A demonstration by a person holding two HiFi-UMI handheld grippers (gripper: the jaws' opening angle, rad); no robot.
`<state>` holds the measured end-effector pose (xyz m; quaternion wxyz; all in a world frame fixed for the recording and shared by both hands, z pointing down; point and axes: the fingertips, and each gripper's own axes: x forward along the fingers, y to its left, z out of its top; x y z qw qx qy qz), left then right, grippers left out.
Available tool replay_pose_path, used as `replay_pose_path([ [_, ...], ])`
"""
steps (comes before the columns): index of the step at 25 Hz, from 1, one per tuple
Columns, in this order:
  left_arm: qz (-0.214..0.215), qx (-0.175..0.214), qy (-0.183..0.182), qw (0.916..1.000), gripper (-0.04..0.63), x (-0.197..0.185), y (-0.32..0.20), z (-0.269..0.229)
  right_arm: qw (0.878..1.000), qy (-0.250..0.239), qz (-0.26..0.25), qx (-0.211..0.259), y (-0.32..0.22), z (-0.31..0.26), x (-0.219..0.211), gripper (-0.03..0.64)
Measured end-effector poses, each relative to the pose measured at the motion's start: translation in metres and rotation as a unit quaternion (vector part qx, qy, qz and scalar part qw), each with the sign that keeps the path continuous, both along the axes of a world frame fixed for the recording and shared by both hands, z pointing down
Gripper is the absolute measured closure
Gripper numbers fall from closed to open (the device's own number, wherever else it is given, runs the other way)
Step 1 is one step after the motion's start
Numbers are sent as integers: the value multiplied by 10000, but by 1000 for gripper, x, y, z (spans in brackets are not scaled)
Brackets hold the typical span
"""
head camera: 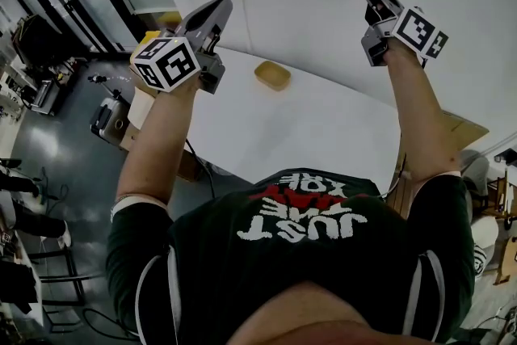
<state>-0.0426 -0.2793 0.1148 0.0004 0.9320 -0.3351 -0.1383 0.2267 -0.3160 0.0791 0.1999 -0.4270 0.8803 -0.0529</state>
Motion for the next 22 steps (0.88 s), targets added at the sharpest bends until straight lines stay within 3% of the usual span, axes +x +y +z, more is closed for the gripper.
replay_pose_path([
  [22,1,11,-4,10000,588,1,5,-3,9999,96,-58,36,3,-2,-4,591],
])
